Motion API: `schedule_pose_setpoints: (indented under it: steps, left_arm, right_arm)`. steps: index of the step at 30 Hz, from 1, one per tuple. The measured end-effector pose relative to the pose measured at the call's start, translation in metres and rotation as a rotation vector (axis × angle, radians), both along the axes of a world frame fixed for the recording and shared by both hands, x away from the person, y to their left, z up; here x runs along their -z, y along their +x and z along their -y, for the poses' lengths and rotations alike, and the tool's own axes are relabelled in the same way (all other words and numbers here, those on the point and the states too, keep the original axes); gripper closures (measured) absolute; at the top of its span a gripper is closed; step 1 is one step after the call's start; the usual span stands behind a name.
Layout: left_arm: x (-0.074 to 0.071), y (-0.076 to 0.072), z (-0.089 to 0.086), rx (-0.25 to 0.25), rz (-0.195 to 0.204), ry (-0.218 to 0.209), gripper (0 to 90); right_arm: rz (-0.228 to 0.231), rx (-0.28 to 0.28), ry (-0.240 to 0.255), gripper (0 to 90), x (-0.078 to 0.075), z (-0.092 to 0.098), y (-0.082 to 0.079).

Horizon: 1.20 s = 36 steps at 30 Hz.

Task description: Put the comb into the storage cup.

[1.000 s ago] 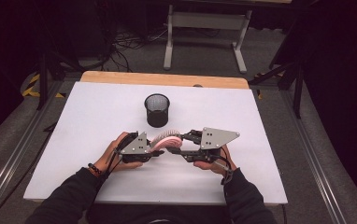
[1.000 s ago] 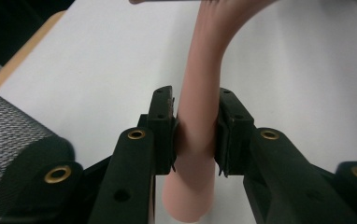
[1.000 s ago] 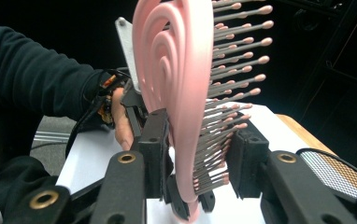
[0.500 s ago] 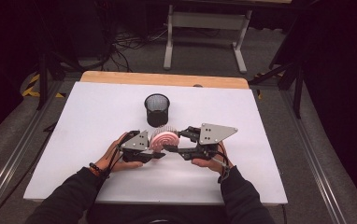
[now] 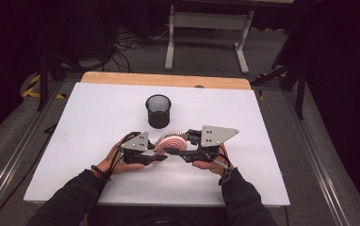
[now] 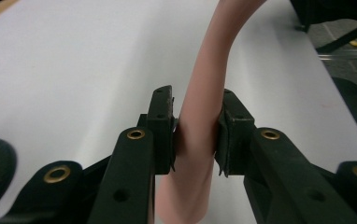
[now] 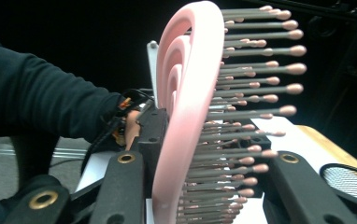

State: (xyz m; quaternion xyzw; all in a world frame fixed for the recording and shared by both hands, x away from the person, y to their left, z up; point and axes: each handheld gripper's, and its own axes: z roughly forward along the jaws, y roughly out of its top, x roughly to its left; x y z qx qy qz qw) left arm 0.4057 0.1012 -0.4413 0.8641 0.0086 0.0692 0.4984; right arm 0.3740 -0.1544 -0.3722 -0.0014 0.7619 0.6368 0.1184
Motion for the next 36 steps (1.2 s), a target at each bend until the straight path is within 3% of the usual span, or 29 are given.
schedule_pose_setpoints:
  steps: [2, 5, 7, 10, 13, 21, 24, 25, 29, 30, 32, 36]
  left_arm:
    - [0.0, 0.001, -0.002, -0.026, 0.003, -0.032, 69.8]
    - [-0.001, 0.001, -0.004, -0.051, 0.009, -0.041, 62.7]
    - [-0.003, 0.001, -0.007, -0.092, 0.022, -0.051, 56.5]
    - [-0.005, 0.0, -0.01, -0.105, 0.034, -0.058, 49.4]
    - [-0.009, -0.003, -0.018, -0.176, 0.073, -0.079, 32.7]
    - [-0.014, -0.012, -0.042, -0.268, 0.131, -0.143, 15.3]
    - [-0.016, -0.019, -0.052, -0.308, 0.176, -0.143, 12.0]
    - [-0.016, -0.024, -0.058, -0.335, 0.207, -0.134, 11.4]
    - [-0.015, -0.03, -0.067, -0.361, 0.232, -0.133, 9.3]
    - [-0.014, -0.032, -0.07, -0.374, 0.239, -0.123, 9.3]
    - [-0.012, -0.037, -0.075, -0.433, 0.294, -0.084, 9.4]
    - [-0.007, -0.041, -0.085, -0.45, 0.28, -0.094, 10.4]
  right_arm:
    - [0.016, 0.016, 0.001, 62.5, -0.002, 0.0, -0.001]
    - [0.034, 0.043, -0.001, 62.6, -0.005, -0.002, -0.004]
    - [0.042, 0.059, 0.003, 62.8, -0.007, -0.003, -0.004]
    - [0.052, 0.091, 0.011, 62.8, -0.009, -0.004, -0.005]
    - [0.057, 0.132, 0.033, 62.9, -0.014, -0.003, -0.006]
    - [0.052, 0.221, 0.06, 62.9, -0.02, 0.002, -0.002]
    - [0.045, 0.255, 0.079, 62.9, -0.022, 0.006, -0.001]
    - [0.046, 0.275, 0.087, 62.9, -0.023, 0.008, -0.001]
    - [0.05, 0.296, 0.098, 62.9, -0.026, 0.011, 0.0]
    - [0.051, 0.307, 0.103, 62.9, -0.027, 0.011, 0.0]
    - [0.05, 0.324, 0.112, 63.0, -0.029, 0.013, 0.001]
    - [0.045, 0.356, 0.134, 62.9, -0.033, 0.018, 0.003]
